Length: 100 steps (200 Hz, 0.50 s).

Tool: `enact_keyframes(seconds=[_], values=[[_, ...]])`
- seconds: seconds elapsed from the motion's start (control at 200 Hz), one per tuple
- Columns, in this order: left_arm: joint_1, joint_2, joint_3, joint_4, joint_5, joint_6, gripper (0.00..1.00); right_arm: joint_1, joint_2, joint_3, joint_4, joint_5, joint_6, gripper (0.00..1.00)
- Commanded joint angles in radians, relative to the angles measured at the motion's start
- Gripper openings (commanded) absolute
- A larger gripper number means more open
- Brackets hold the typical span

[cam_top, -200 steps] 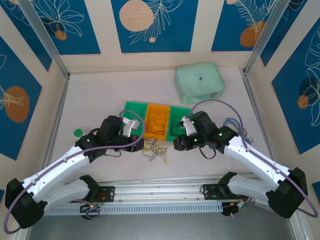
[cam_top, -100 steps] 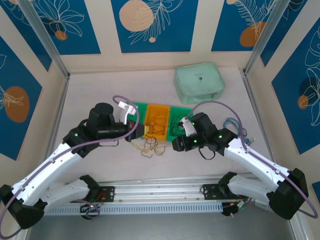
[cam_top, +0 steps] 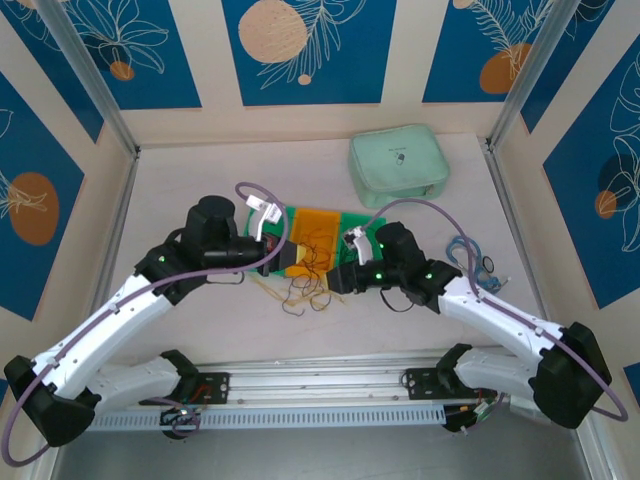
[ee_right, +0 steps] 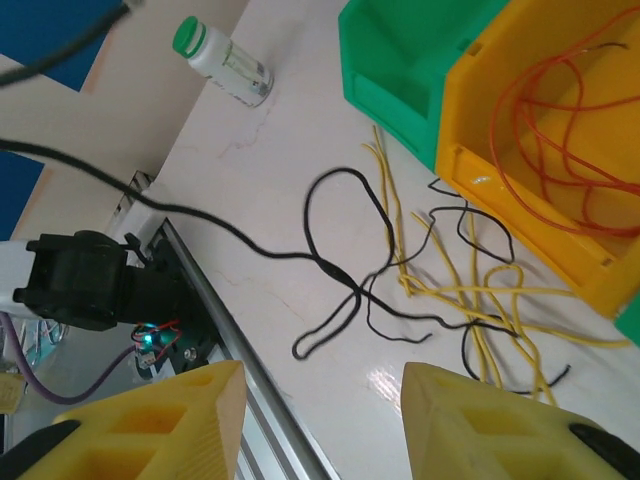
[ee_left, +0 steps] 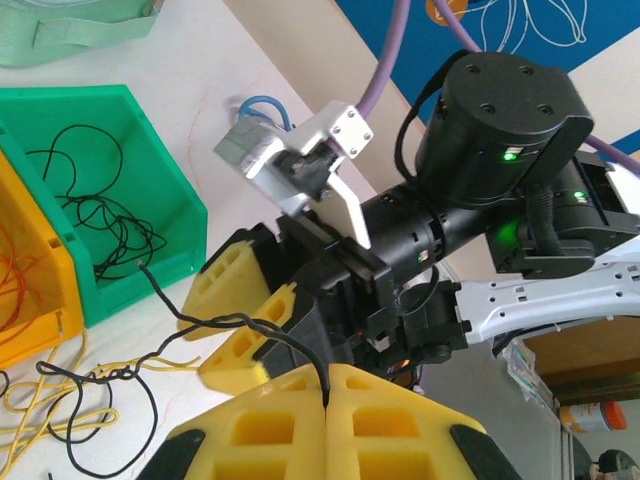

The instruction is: Untangle the cables

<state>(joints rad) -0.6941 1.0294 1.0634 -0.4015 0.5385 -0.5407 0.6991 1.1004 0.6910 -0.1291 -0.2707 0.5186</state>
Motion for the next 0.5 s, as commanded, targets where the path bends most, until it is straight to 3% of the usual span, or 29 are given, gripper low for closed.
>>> enact_keyframes(seconds=[0.0, 0.15, 0.495], values=[[0.008, 0.006, 0.045, 0.043, 0.043, 0.016, 0.0, 0.012, 0.038, 0.013, 0.065, 0.005, 0.016, 0.45], [0.011, 0.004, 0.068, 0.022, 0.039, 0.034, 0.0, 0.005, 0.072, -0.008, 0.085, 0.121, -0.067, 0.43], [0.03, -0.002, 0.109, -0.033, 0.043, 0.061, 0.0, -0.061, 0.096, -0.097, 0.151, 0.045, -0.184, 0.4]])
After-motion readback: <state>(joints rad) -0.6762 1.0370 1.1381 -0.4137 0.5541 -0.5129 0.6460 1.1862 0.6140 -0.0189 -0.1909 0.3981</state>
